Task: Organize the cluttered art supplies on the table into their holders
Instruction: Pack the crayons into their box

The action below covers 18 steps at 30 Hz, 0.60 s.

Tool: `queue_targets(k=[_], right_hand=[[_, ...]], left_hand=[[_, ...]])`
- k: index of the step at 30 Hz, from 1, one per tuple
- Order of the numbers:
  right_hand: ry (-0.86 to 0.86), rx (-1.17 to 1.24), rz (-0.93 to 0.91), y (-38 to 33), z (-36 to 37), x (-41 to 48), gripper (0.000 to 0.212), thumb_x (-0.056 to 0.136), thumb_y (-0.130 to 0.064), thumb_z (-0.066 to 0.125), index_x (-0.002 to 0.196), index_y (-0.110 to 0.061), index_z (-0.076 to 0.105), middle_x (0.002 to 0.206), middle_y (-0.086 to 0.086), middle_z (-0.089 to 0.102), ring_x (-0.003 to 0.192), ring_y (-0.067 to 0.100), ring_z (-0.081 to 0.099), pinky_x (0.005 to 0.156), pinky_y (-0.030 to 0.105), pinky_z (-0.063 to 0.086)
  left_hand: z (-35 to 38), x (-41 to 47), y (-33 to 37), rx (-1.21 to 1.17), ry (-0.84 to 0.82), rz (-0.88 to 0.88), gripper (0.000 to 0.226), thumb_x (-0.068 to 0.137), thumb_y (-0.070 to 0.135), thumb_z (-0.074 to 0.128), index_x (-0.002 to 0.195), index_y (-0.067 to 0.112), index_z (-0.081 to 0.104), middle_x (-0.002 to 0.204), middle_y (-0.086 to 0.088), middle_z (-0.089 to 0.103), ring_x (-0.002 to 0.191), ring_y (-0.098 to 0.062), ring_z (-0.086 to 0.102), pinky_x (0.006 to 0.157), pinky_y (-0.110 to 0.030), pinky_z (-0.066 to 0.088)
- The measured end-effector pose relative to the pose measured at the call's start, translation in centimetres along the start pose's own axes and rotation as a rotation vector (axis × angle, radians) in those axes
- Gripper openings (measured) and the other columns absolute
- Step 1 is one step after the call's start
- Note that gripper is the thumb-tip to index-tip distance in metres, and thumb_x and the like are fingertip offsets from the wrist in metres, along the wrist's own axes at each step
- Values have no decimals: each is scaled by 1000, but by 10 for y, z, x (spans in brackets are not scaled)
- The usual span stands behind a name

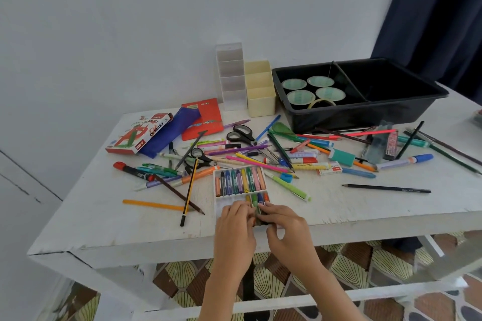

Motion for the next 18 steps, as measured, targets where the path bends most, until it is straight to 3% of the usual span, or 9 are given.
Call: queue_targets(k=[3, 6, 10, 13, 16, 18], right_hand=[[-82, -64, -55, -3, 1, -1, 31, 76, -5, 54, 100, -11, 73, 112, 0, 68, 115, 3, 51, 100, 16, 38], [-106, -98, -77, -7, 0, 0, 33, 77, 1, 57, 103, -10, 72, 118, 2, 66, 119, 5, 46, 103, 23, 36], [99, -19, 82, -1, -28, 6, 36, 80, 8, 56, 107, -11, 71, 119, 2, 64, 115, 12, 52, 100, 20, 36], [138, -16, 154, 13, -58, 11, 35, 82, 7, 56, 106, -14, 71, 105, -2, 68, 101, 9, 59, 92, 20, 45], [165, -73, 192, 37, -86, 16, 33, 82, 6, 57, 102, -15, 71, 96, -4, 69, 93, 9, 60, 85, 18, 46], [180, -145, 236, 56, -105, 20, 31, 85, 4, 56, 104, -16, 70, 99, -3, 68, 97, 11, 58, 84, 10, 37]], left_hand=[[-3, 8, -1, 42, -2, -14, 28, 94, 20, 51, 122, 24, 51, 125, 14, 47, 117, -6, 40, 87, -14, 24], [-3, 13, -1, 113, -46, -5, 33, 94, 22, 48, 127, 26, 46, 129, 14, 42, 123, -6, 35, 92, -18, 22], [-5, 19, 16, 93, 56, 4, 29, 91, 14, 54, 119, 18, 58, 129, 6, 46, 124, -13, 42, 101, -29, 32], [5, 27, 37, -87, 133, 20, 24, 88, 6, 57, 109, 14, 63, 112, 4, 55, 102, -13, 55, 90, -31, 47], [21, 37, 64, -121, 83, 83, 21, 90, 8, 54, 107, 15, 63, 107, 7, 56, 98, -10, 53, 86, -23, 41], [33, 46, 83, -129, 51, 111, 21, 92, 11, 52, 108, 17, 62, 108, 9, 55, 103, -7, 49, 88, -19, 36]])
Point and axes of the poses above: each hand's wrist, its own x-axis towards the middle knuckle, its own z-axis out of the palm, y = z × x, the point moved 4 cm from there along x, towards the middle knuckle
